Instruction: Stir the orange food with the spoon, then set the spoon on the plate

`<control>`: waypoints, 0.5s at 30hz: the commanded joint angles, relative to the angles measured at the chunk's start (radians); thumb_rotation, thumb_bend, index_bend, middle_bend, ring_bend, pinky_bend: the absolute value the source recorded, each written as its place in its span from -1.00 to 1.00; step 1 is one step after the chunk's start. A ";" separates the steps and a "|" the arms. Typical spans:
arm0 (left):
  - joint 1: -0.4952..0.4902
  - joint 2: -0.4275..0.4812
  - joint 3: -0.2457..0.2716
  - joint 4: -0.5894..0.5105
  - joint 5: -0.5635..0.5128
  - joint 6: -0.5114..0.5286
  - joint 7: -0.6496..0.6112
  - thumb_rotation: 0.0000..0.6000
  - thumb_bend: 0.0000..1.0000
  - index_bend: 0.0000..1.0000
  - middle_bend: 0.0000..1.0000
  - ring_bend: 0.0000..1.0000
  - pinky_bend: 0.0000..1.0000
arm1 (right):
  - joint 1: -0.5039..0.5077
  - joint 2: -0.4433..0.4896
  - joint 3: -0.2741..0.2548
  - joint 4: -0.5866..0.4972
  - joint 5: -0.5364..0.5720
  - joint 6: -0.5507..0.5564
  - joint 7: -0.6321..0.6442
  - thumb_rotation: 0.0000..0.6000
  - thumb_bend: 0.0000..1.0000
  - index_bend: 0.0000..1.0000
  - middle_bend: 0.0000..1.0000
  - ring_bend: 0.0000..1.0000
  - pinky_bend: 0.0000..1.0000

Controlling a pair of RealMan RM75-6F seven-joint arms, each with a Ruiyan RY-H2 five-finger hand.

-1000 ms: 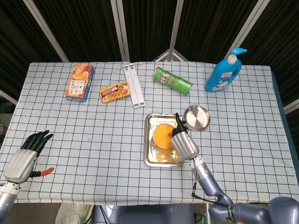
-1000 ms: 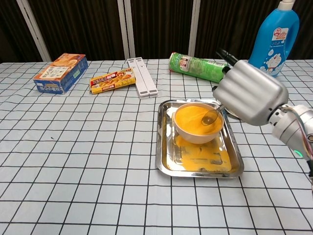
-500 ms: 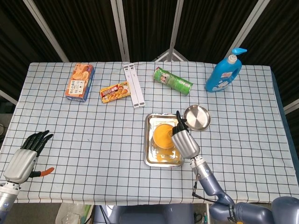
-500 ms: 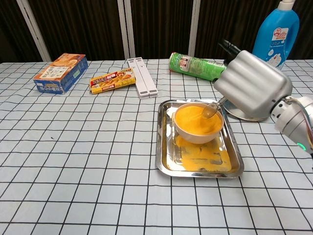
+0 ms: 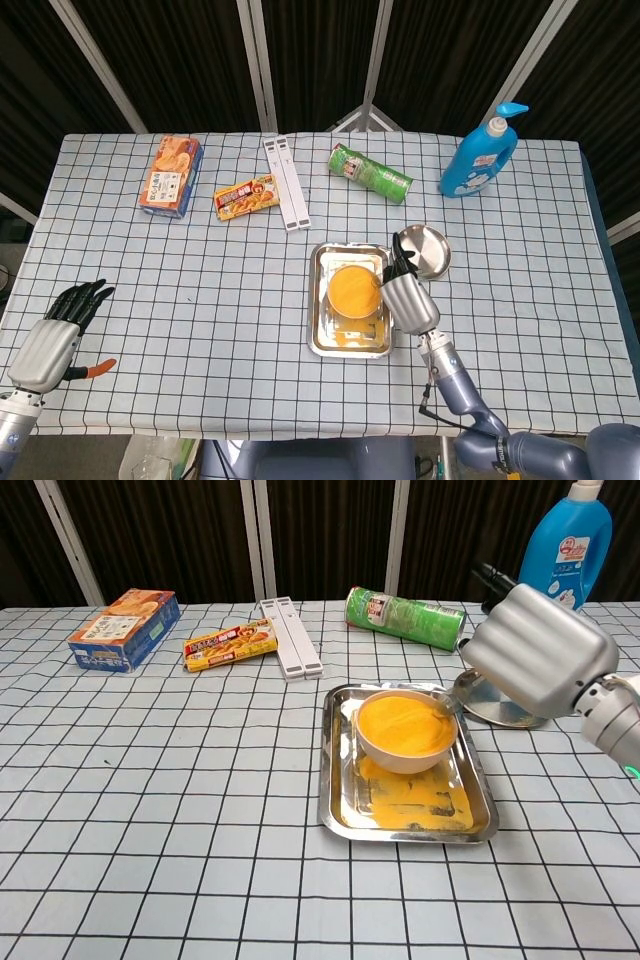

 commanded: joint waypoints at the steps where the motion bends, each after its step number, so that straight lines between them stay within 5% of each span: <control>1: 0.000 0.000 0.000 0.000 0.000 0.000 0.001 1.00 -1.00 -1.00 -1.00 -1.00 -1.00 | -0.001 -0.003 -0.006 -0.001 -0.003 -0.002 0.004 1.00 0.06 0.22 0.11 -0.24 -1.00; 15: 0.001 -0.001 0.000 0.000 0.000 0.002 0.000 1.00 -1.00 -1.00 -1.00 -1.00 -1.00 | 0.005 -0.054 -0.018 -0.042 -0.025 -0.006 0.017 1.00 0.06 0.22 0.11 -0.24 -1.00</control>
